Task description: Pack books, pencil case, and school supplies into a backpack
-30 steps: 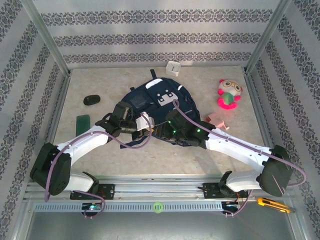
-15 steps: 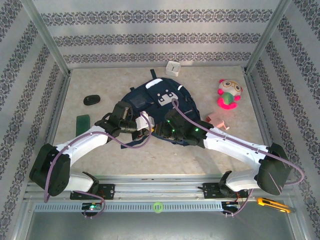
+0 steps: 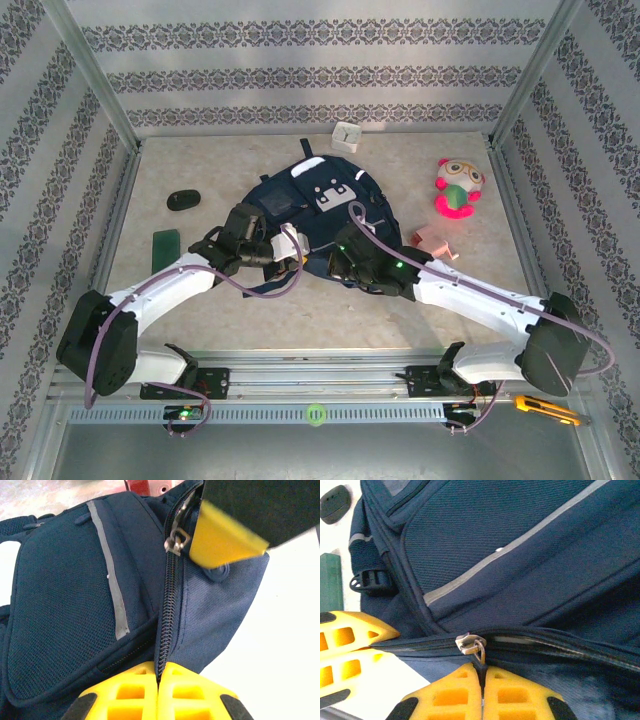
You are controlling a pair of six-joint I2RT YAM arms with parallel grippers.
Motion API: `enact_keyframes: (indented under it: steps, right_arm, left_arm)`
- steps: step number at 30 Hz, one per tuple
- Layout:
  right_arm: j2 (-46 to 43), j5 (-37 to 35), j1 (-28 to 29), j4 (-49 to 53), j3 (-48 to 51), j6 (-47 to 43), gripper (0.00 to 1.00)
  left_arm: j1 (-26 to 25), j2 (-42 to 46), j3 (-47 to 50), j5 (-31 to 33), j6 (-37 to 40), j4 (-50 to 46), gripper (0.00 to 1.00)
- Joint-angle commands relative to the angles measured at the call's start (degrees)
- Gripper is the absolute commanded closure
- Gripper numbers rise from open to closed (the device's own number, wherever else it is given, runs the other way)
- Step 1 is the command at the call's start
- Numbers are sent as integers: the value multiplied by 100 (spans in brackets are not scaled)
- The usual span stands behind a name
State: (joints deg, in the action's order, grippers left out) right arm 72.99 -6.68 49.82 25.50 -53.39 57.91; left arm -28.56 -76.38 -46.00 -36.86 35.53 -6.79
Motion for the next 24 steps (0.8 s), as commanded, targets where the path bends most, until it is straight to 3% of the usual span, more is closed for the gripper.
enact_keyframes:
  steps: [1,11,16,18,20,22,24]
  right_arm:
    - [-224,-559,-280,788,267,-243,100]
    - [-576,267,-946,1232,589,-1169,100]
    - [-826,1540,-1353,900,805,-2138,100]
    - [-933,2168,-1491,759,861,-2429,100]
    - [-980,2598,-1553,781,827,-2694,100]
    - [-958,2755,-1565,854,765,-2808,98]
    - [-912,2863,-1568,895,733,-2872,96]
  left_arm:
    - [23,373,-116,265,151,-226,100]
    - [192,664,-45,616,495,-870,100]
    - [207,783,3,674,797,-1278,100]
    - [205,809,-8,674,899,-1456,91]
    - [194,837,-55,470,956,-1664,60]
    - [149,822,-220,133,918,-1910,40]
    - [-26,739,-380,94,818,-2055,33]
